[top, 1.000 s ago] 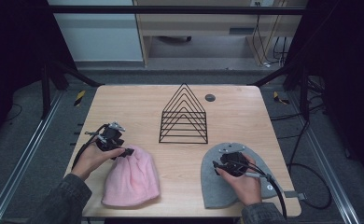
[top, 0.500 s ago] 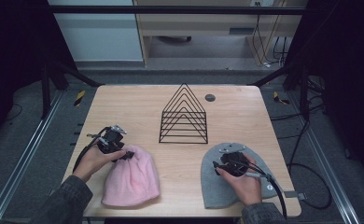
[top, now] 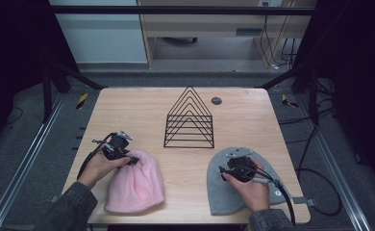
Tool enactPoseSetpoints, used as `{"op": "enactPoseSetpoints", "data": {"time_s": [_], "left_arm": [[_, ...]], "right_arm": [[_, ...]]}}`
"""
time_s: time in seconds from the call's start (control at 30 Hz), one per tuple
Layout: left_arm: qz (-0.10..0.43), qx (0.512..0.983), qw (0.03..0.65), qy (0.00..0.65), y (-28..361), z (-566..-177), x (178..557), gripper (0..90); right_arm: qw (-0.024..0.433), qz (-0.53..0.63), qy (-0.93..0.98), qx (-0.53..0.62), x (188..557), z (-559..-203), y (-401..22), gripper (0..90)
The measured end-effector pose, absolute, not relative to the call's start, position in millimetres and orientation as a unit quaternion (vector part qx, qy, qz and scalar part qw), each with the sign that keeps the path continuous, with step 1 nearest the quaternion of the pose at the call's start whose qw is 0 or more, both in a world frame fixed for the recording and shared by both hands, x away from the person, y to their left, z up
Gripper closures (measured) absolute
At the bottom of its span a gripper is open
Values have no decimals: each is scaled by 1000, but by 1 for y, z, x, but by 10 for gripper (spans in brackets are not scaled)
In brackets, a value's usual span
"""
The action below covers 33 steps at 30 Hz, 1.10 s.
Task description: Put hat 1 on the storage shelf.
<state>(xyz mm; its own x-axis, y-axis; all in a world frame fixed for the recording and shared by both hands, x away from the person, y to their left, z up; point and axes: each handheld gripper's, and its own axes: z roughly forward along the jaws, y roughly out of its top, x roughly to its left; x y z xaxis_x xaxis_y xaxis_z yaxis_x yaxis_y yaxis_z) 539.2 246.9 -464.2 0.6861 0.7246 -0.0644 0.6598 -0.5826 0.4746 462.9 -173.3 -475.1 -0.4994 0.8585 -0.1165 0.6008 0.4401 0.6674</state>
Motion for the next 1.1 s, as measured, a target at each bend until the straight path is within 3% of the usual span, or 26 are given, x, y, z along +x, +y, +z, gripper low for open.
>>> {"op": "enactPoseSetpoints", "data": {"time_s": [0.07,0.23,1.1], "left_arm": [[65,889,235,388,247,-464,539,548],[66,888,235,390,246,-462,537,717],[134,875,304,351,244,-407,513,771]], "right_arm": [[226,284,818,447,463,-475,-174,350],[227,284,817,448,463,-476,-174,347],[232,287,814,449,463,-475,-174,350]]}}
